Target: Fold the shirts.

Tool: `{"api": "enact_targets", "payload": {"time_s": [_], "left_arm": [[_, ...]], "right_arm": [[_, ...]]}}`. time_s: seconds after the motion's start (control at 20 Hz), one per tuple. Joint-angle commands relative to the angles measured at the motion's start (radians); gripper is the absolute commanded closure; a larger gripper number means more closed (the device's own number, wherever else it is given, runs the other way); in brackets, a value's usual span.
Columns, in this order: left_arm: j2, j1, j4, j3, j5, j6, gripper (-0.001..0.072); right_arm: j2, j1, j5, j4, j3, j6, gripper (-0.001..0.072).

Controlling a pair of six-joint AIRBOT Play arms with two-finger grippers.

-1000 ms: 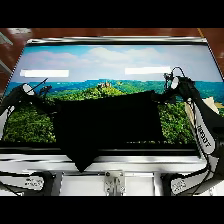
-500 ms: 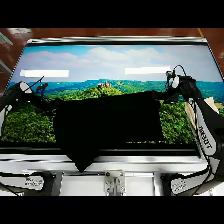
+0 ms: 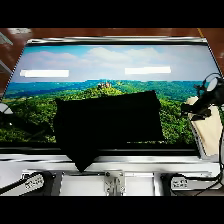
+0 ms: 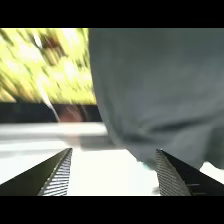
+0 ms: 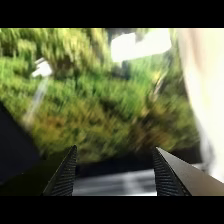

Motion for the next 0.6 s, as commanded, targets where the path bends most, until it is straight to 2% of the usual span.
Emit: {"api": "enact_targets", "payload": {"time_s": [0.0, 0.5, 0.55], "left_arm": [[0.074, 0.009, -0.126, -0.248, 0.032, 0.097, 0.0115], [0.069, -0.163, -0.203, -0.311, 0.207, 0.101, 0.0124], [0.069, -0.184, -0.203, -0.311, 0.207, 0.101, 0.0192]], "right_arm": [[0.021, -0.108, 0.051, 0.179, -0.055, -0.041, 0.0113], [0.021, -0.09, 0.032, 0.211, -0.056, -0.035, 0.0113], [0.021, -0.09, 0.032, 0.211, -0.056, -0.035, 0.0113]]}}
